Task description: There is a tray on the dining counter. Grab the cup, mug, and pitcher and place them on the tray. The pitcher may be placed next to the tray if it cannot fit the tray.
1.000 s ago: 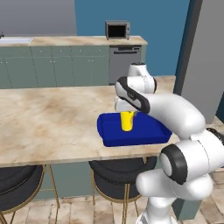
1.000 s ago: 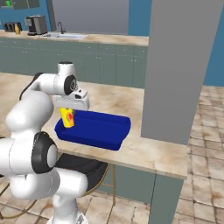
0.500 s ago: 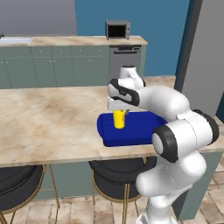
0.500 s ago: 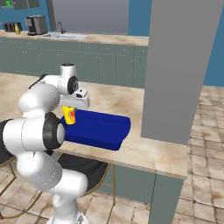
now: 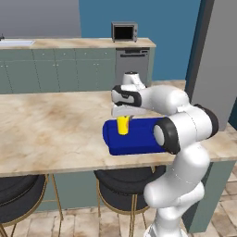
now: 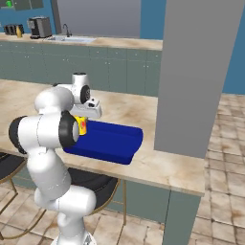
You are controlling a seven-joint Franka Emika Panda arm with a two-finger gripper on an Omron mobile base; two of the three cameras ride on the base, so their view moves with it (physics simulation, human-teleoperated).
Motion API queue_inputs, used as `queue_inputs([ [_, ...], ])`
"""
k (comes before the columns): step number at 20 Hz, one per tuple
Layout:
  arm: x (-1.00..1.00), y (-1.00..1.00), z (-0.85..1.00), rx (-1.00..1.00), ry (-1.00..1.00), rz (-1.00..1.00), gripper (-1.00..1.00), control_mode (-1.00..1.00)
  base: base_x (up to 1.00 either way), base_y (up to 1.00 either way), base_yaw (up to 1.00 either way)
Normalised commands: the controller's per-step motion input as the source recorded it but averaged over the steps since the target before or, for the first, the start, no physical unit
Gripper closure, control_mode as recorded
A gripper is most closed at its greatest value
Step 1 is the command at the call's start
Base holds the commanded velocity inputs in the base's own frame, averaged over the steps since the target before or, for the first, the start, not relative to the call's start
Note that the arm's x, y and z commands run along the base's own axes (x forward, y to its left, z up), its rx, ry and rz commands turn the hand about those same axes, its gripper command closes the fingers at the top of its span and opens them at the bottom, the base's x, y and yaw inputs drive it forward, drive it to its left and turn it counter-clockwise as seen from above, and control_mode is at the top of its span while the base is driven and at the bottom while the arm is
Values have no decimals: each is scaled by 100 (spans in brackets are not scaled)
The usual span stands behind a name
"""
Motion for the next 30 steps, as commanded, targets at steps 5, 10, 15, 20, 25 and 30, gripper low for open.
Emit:
queue_inputs([
  [5, 47, 7, -35, 0, 0, 1, 100, -100, 0, 0, 0],
  [10, 42, 7, -28, 0, 0, 0, 100, -100, 0, 0, 0],
  [15, 36, 4, -25, 0, 0, 0, 100, -100, 0, 0, 0],
  [20, 19, 0, -28, 0, 0, 1, 100, -100, 0, 0, 0],
  [25, 5, 0, -26, 0, 0, 2, 100, -100, 0, 0, 0],
  [30, 2, 0, -9, 0, 0, 2, -100, -100, 0, 0, 0],
])
